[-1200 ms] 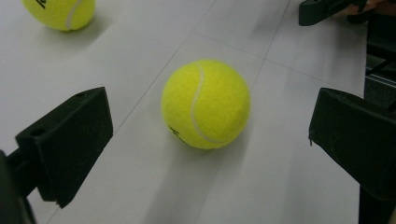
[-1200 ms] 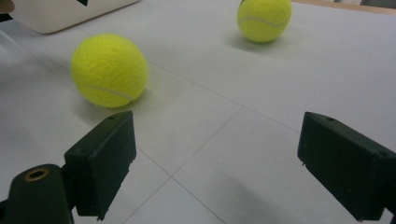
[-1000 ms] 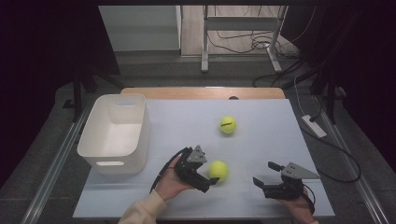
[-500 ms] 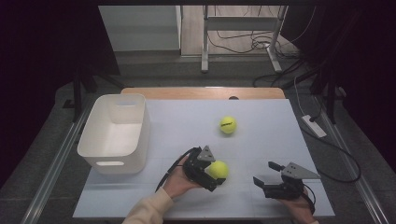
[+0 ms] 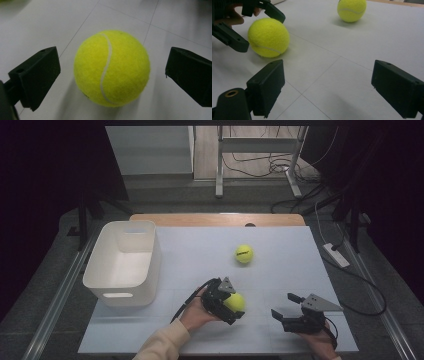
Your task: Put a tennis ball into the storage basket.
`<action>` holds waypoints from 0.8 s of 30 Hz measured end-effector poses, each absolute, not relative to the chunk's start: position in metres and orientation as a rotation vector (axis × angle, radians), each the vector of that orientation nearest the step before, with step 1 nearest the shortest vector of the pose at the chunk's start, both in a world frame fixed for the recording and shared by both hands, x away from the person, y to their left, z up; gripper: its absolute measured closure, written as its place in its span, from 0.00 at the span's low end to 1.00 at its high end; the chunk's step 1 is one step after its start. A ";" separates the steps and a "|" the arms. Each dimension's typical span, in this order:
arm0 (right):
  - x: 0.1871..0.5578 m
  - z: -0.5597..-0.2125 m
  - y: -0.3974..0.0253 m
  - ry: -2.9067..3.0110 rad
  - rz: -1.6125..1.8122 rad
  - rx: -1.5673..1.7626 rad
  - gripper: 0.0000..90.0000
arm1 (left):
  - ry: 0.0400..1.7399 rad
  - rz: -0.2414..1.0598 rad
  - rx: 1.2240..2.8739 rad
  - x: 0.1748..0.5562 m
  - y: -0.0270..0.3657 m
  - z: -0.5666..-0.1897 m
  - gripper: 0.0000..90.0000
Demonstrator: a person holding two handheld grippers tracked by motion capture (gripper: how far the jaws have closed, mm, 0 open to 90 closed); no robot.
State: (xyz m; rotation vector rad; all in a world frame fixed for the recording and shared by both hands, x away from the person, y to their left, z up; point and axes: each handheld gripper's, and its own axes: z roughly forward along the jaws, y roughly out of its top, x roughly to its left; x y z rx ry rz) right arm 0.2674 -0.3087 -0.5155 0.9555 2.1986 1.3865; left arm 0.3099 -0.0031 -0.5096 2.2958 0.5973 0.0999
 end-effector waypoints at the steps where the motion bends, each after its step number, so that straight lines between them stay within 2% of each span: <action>1: 0.268 -0.515 -0.309 2.198 1.387 0.953 0.13 | 0.596 0.098 2.302 0.311 -0.005 -0.511 0.01; 5: 0.268 -0.515 -0.308 2.197 1.387 0.954 0.13 | 0.583 0.087 2.312 0.311 -0.008 -0.515 0.02; 8: 0.268 -0.515 -0.309 2.197 1.386 0.957 0.13 | 0.569 0.106 2.339 0.311 -0.009 -0.517 0.07; 14: 0.267 -0.515 -0.309 2.196 1.384 0.958 0.13 | 0.582 0.131 2.335 0.310 -0.008 -0.519 0.28; 24: 0.267 -0.515 -0.310 2.195 1.387 0.957 0.13 | 0.575 0.144 2.323 0.309 -0.004 -0.516 0.30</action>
